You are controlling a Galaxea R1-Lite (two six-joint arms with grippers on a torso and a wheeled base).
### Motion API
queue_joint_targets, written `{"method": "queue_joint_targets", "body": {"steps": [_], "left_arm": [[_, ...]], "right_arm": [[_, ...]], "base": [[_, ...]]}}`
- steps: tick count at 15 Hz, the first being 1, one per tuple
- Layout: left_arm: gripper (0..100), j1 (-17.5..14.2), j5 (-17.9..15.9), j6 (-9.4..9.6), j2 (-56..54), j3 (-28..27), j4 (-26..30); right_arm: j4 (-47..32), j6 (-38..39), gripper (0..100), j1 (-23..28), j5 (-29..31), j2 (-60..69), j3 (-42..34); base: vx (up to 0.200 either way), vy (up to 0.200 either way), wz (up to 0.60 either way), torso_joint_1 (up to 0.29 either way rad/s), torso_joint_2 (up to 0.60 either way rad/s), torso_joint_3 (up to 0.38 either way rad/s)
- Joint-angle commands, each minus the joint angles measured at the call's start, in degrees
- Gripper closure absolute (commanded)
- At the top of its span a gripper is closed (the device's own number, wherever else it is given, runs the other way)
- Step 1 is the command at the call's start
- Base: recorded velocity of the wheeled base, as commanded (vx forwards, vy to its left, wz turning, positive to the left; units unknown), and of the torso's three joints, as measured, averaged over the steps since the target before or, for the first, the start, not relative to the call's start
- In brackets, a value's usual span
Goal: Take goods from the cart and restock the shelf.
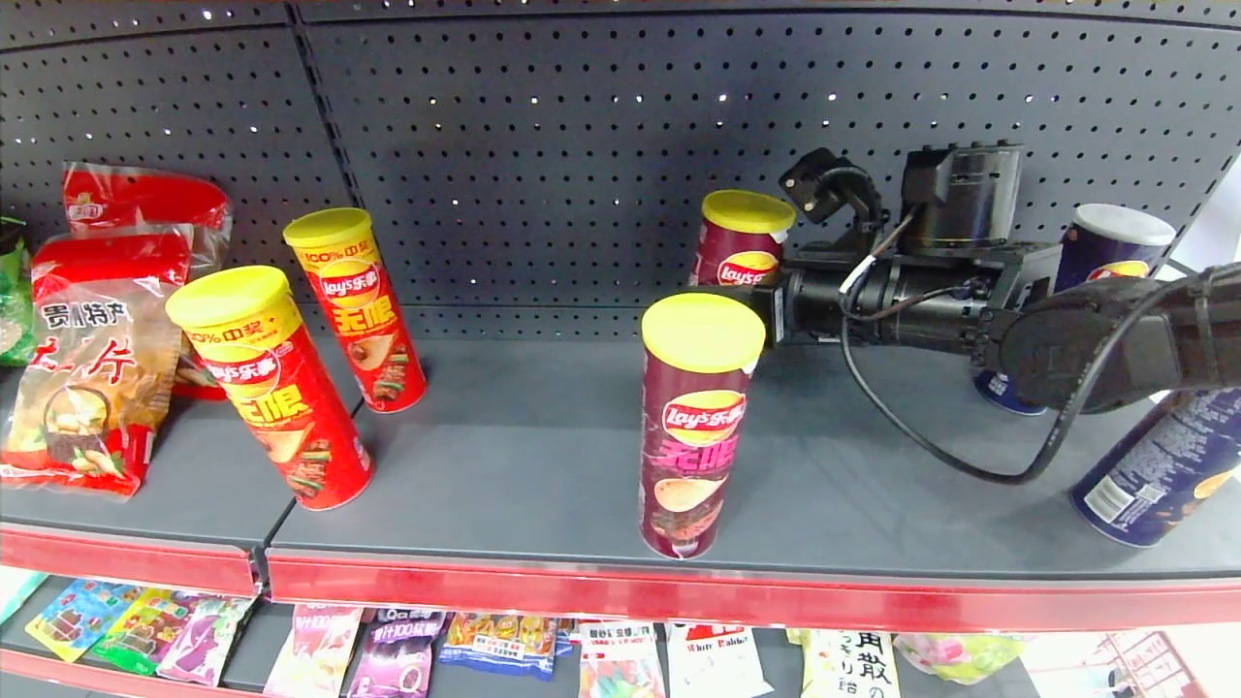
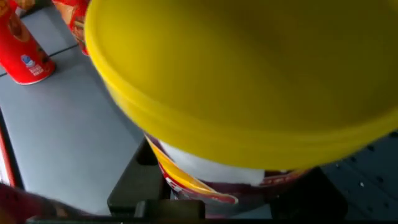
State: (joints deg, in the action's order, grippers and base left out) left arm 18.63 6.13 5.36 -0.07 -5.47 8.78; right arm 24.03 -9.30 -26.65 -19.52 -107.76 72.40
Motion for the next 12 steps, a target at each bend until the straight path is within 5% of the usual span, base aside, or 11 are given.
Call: {"method": "queue_joint_targets", "body": {"steps": [1,12], "left_arm": [[0,0.01,0.02,0.00,0.07,0.02,0.01],[0,0.01,-0.07,0.09,0.07,0.02,0.01]], "right_arm": [[0.14,-0.10,100,-0.69,0.01,-1.04,0.29],[0.23,-0.28,100,-1.21,0.18,-1.48,-0.07]], "base": [[0.000,0.000,0.00,0.000,0.00,0.000],[0.000,0.000,0.00,0.000,0.00,0.000]]}}
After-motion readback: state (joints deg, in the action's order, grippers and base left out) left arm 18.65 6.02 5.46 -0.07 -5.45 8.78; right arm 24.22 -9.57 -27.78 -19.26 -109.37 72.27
